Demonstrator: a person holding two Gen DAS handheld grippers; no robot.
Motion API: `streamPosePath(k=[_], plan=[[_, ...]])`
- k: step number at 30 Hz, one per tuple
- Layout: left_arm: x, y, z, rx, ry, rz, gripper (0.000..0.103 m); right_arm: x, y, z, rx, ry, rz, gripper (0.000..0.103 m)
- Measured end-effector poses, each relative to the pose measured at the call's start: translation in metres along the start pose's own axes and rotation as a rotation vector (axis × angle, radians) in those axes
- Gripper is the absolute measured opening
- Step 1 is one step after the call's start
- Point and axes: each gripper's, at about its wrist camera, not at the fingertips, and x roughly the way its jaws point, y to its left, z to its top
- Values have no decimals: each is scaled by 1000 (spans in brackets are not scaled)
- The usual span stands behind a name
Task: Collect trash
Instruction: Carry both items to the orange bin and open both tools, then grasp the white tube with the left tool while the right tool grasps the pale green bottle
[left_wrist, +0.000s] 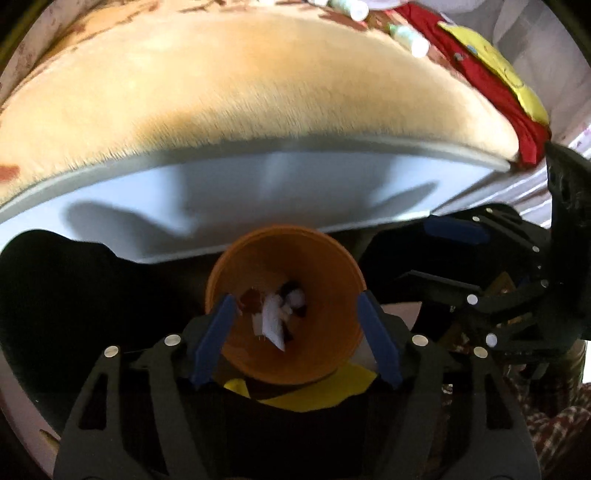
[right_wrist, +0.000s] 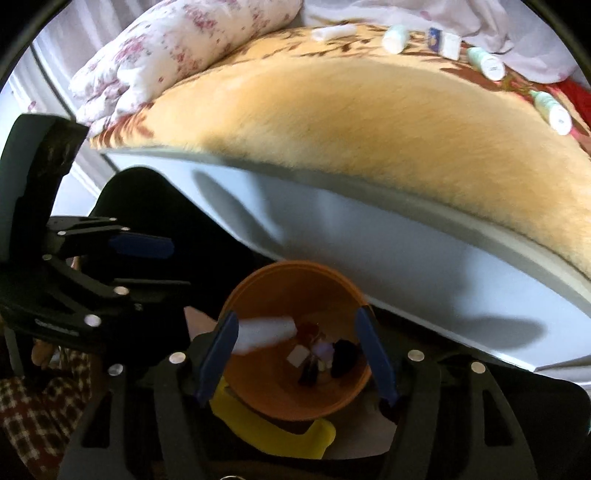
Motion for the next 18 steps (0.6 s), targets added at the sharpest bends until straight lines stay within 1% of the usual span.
streamPosePath(k=[2,5,8,10,14,16,18], plan=[[-5,2,4,-7,-30,6,72,-2,-5,3,10,-13,-13,66],[-16,5,16,-13,-87,13,73,-7,-11,11,20,-49,-24,67],[-26,9,36,-13,-158,31,73,-12,-16,20,19,-81,-34,68],[-33,15,50,-22,-204,46,73,-17,-20,32,11,-110,-54,68],[-51,30,92,-54,-325,77,73,-26,-27,60,-9,-174,-82,69],[-56,37,117,-67,-380,95,79,-30,-30,76,-15,-209,-96,71],[-61,46,146,-76,-432,129,80,-34,-32,91,-21,-245,-104,72]])
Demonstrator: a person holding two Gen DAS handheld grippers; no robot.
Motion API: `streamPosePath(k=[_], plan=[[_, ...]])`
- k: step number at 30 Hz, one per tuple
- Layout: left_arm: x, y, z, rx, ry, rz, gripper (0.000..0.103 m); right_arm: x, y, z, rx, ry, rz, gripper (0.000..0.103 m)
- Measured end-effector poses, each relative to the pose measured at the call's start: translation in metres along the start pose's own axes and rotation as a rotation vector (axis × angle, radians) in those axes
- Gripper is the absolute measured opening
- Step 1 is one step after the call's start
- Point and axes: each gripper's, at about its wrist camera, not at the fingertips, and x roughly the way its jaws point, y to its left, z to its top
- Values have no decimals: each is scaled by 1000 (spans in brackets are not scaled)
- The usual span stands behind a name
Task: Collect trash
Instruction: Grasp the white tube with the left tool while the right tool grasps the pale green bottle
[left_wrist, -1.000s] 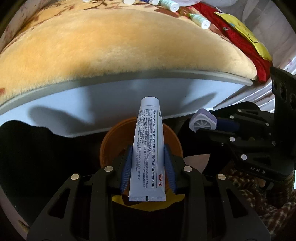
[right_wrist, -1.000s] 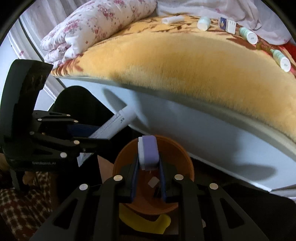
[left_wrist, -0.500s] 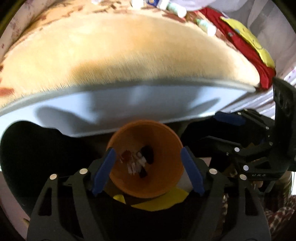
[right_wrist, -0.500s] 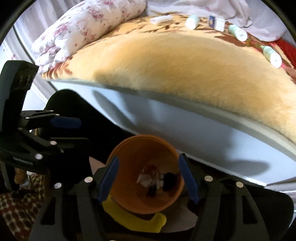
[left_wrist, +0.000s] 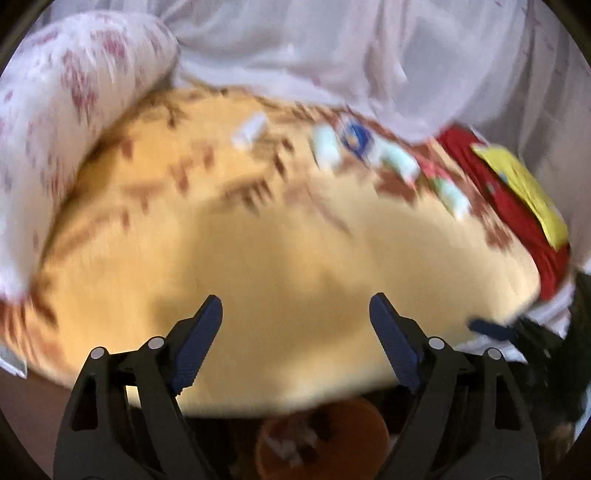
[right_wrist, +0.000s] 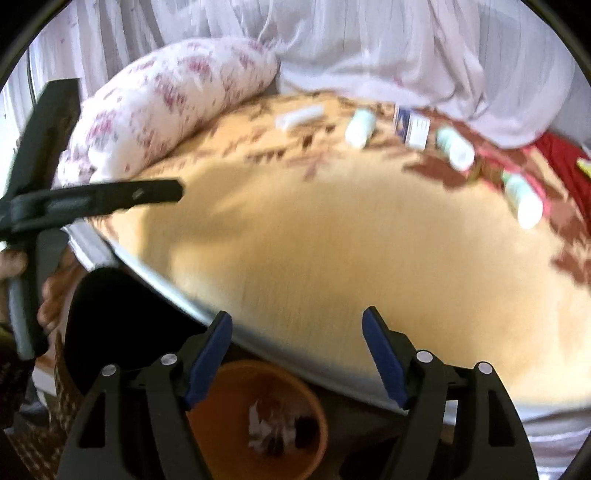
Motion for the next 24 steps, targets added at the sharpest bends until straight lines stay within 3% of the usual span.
streamPosePath(k=[5,11,18,19,21,24], plan=[[45,10,69,20,-40,83,80,2,-9,35,-7,-75,-27,73],[125,20,143,33,4,153,80,8,-24,49,13,-97,-23,73],[210,27,179,82,53,280,80,27,-48,55,45,-61,-46,73],[214,28,180,85,51,279,76,29,-50,56,48,-58,-49,73],[225,33,182,77,69,245,27,35,-55,60,55,-52,-50,73],[211,35,177,33,31,216,25,45,-61,72,63,-46,-44,73]])
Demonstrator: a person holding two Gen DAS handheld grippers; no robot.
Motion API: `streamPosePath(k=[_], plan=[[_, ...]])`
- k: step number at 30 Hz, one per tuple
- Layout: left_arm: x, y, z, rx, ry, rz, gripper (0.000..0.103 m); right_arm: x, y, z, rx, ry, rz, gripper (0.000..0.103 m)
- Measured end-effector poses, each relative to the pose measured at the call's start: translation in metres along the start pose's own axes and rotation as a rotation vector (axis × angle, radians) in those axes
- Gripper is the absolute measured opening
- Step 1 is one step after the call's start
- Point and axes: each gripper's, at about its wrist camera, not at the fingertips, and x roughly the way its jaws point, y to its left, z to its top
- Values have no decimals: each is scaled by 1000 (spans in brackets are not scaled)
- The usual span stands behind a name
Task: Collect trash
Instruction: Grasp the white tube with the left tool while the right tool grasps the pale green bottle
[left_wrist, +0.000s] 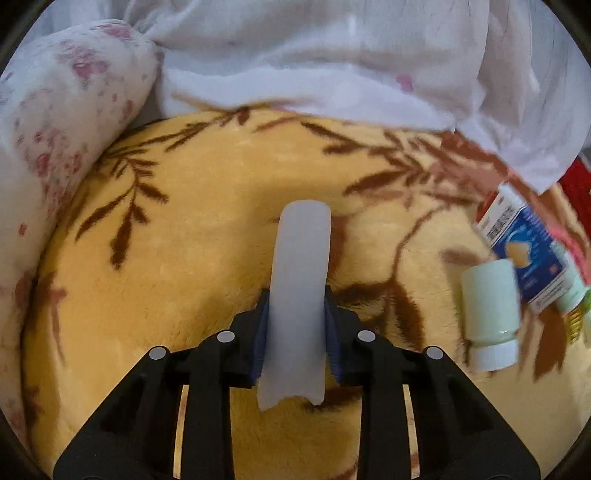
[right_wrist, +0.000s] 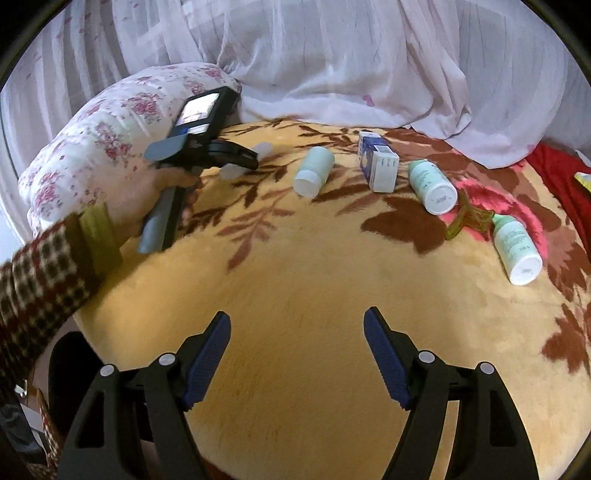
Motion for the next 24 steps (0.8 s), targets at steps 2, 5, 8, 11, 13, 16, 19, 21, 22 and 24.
streamPosePath(k=[2,5,8,11,13,16,19,21,22,24], plan=[[-15,-1,-7,0,-22,-21,25,5,1,12,-17,-8,-5,73],[-45,1,-23,-9,-60,-56,25,14,0,36,-28,-29,-12,73],[-76,6,-44,-27,-84,-92,25,34,0,72,-39,-54,-39,73],[-98,11,-64,-35,-104,-107,25,62,2,104,-35,-55,-59,73],[-109,14,-78,-48,-110,-125,25,84,2,122,-16,-34,-74,73],[-117,19,-94,-63,-104,-142,25,119,0,143,22,9,-77,73],[-123,22,-105,-58,-104,-138,25,151,-1,155,50,58,-107,73],[-126,23,-110,-59,-106,-138,25,168,-1,160,47,83,-139,73],[-127,24,-113,-62,-104,-143,25,177,-2,162,51,100,-157,73],[-128,24,-116,-63,-97,-148,25,191,-6,163,67,132,-168,59]])
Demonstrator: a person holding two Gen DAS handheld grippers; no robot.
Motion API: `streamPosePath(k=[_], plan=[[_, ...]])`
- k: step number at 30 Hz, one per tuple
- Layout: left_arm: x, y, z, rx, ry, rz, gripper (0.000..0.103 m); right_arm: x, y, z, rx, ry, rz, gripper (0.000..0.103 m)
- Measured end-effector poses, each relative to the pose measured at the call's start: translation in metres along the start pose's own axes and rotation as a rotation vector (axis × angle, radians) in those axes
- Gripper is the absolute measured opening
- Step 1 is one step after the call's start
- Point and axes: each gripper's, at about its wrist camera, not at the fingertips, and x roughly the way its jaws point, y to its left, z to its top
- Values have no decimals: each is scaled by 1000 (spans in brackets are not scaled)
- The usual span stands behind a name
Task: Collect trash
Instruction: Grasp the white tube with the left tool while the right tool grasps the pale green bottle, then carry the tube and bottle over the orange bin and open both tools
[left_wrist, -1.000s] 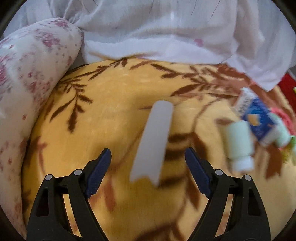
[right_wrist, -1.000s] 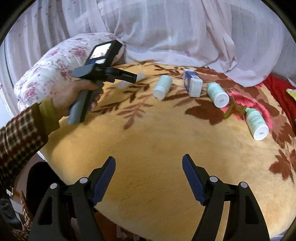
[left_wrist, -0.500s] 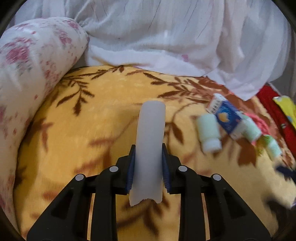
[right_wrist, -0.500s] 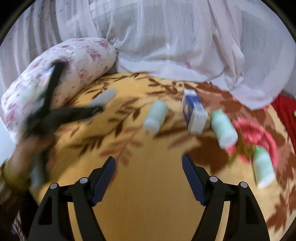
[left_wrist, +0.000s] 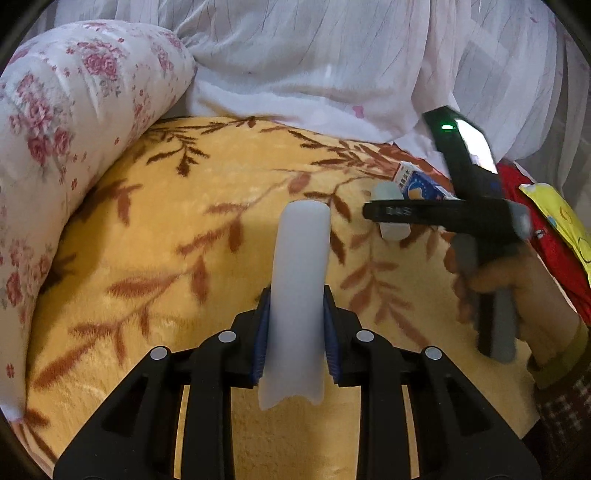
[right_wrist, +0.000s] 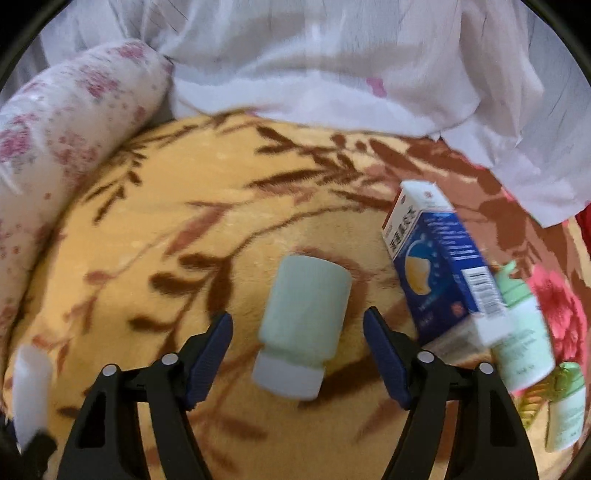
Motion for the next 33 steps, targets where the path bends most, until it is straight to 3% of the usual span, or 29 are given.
streamPosePath(k=[3,8,16,23,28,33], plan=[[-2,0,-5,2,4,-5,25,11,-3,0,19,26,5,45],[-11,-6,-13,15,2,-16,25,-6,1,-8,-17,-14,-17,44],[-42,-34,-41,67,10,-75,25,-65,8,-52,-71,-58,45,44],[-83,-50,-86,106,55,-143,25,-138,20,-126,-136,-98,116,44],[-113,-63,-128,174,113,-172,25,-198,25,-197,-187,-97,188,44],[-119,-68,-175,207,245,-210,25,-223,31,-272,-219,12,279,44]])
